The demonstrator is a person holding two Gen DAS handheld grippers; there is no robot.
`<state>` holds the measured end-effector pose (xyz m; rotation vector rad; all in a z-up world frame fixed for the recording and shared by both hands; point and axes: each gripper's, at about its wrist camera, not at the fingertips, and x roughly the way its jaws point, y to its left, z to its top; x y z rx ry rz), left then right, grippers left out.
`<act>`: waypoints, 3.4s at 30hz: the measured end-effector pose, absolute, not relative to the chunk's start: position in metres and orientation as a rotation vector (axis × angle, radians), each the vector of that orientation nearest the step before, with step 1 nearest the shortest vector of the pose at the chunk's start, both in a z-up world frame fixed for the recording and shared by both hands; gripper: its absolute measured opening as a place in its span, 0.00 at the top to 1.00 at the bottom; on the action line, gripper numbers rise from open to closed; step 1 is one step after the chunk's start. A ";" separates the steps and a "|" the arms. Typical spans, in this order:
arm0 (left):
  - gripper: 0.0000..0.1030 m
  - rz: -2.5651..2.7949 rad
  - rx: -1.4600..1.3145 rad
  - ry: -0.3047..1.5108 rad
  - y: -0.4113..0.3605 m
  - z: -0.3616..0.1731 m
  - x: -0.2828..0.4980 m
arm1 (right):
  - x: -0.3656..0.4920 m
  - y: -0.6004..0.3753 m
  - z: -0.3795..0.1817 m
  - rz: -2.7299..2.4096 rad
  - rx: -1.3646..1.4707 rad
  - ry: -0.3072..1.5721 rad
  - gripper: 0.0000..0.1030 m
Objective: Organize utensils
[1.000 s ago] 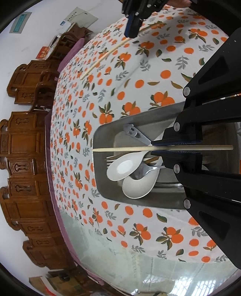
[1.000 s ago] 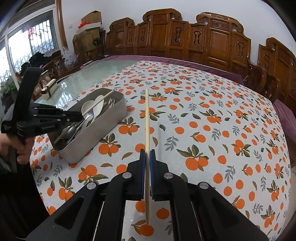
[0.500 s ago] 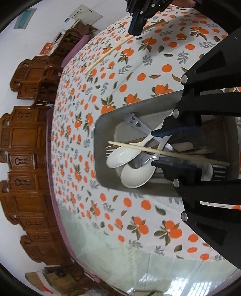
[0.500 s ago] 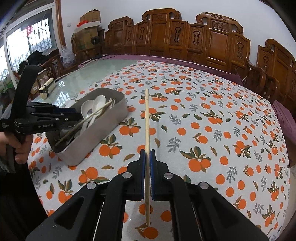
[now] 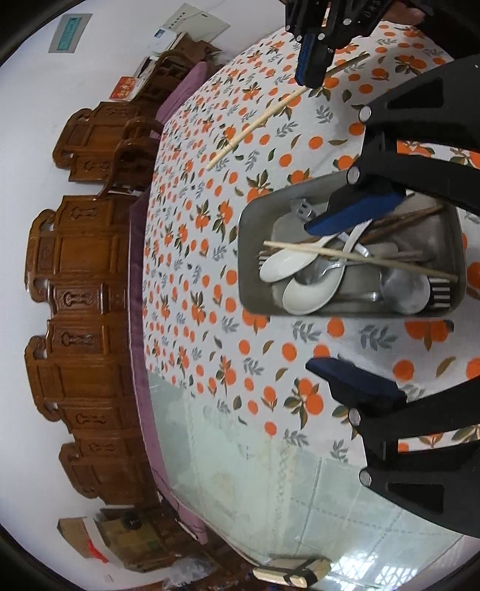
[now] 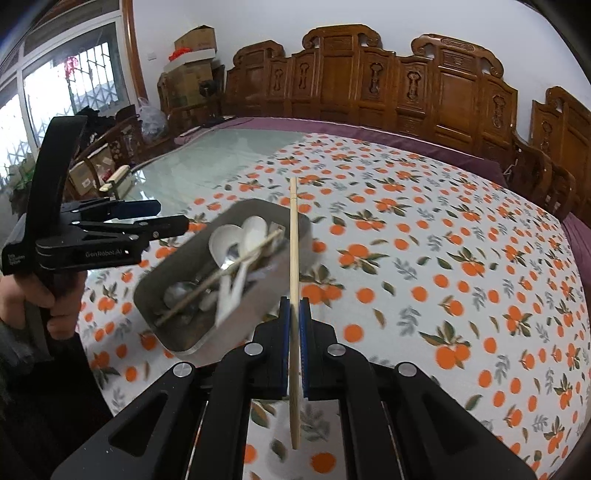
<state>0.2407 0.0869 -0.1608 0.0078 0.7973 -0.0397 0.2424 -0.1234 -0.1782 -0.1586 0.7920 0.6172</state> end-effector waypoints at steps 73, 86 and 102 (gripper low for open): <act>0.11 0.011 -0.050 0.740 0.089 -0.119 0.186 | 0.203 -0.133 -0.154 0.471 -0.038 0.754 0.91; 0.07 -0.021 0.029 0.739 0.038 -0.097 0.138 | 0.144 -0.195 -0.114 0.318 0.028 0.662 0.04; 0.07 -0.072 0.018 0.620 0.004 -0.039 0.087 | 0.083 -0.226 -0.047 0.234 0.037 0.503 0.02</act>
